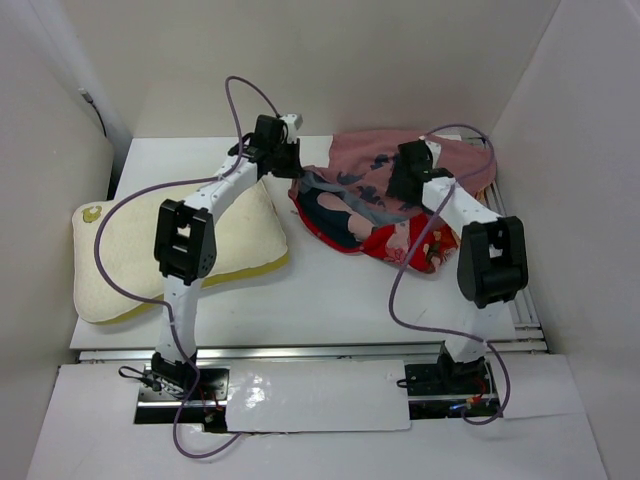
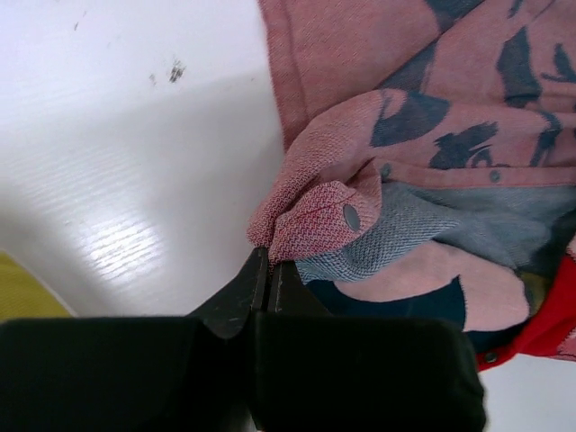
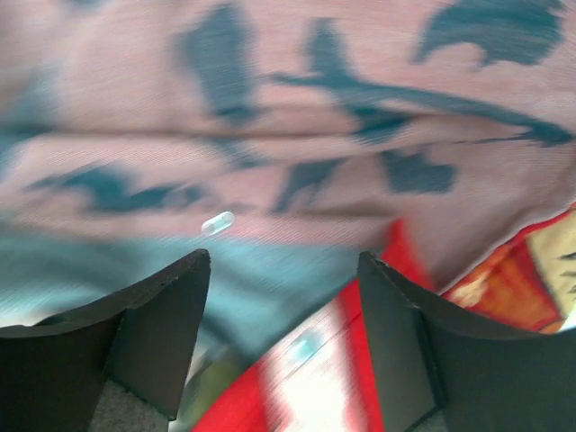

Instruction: Put the pillow into the pillowcase

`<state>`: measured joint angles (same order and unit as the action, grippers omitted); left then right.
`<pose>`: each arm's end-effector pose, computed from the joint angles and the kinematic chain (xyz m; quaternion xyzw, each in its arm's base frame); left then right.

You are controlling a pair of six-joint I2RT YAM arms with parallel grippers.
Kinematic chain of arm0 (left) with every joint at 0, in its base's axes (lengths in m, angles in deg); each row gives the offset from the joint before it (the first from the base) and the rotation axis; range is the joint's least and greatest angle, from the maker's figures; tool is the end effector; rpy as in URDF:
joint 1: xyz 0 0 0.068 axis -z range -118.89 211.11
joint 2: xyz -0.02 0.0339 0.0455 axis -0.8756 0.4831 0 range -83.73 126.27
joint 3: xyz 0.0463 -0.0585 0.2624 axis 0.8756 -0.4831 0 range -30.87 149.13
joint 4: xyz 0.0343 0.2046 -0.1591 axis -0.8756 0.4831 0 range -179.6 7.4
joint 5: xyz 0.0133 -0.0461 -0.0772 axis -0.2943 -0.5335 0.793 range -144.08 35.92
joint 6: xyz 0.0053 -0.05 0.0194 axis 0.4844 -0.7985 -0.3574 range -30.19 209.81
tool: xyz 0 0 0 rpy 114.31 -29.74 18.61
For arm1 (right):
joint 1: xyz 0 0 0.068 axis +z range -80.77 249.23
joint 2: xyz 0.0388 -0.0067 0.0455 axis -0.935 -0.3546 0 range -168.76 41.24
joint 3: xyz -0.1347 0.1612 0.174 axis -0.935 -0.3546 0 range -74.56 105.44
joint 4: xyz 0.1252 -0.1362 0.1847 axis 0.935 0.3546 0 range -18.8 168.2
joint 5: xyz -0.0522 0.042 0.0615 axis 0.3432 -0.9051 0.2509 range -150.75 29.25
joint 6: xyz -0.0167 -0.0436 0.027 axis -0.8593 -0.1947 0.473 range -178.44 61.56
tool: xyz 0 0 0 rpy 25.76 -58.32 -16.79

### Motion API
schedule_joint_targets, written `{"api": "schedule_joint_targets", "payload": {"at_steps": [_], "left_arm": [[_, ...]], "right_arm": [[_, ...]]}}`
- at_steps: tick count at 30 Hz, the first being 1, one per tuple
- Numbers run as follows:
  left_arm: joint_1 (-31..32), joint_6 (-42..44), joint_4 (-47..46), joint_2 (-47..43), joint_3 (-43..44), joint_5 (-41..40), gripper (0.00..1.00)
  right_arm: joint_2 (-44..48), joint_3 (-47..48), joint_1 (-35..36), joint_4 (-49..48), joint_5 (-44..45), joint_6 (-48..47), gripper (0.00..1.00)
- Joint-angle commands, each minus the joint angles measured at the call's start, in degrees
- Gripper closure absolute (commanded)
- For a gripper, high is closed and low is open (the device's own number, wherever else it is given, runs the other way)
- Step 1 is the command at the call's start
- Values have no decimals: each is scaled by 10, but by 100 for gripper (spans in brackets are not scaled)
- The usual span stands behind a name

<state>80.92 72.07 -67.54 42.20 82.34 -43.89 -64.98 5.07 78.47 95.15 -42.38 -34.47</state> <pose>0.4839 -0.1810 0.2697 0.0571 0.8817 -0.2231 0.4117 0.4047 0.0544 0.2277 0.1725 0.9146 -0.0487 0.3624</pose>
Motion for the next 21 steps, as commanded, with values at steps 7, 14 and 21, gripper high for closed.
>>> {"api": "schedule_joint_targets", "payload": {"at_steps": [7,14,21], "left_arm": [[-4,14,-3,-25,-32,-16,97],[-4,14,3,-25,-32,-27,97],[-4,-4,3,13,36,-29,96]], "right_arm": [[38,-33,28,79,62,19,20],[20,-69,-4,76,43,26,18],[27,-54,-71,-4,-115,-32,100]]}}
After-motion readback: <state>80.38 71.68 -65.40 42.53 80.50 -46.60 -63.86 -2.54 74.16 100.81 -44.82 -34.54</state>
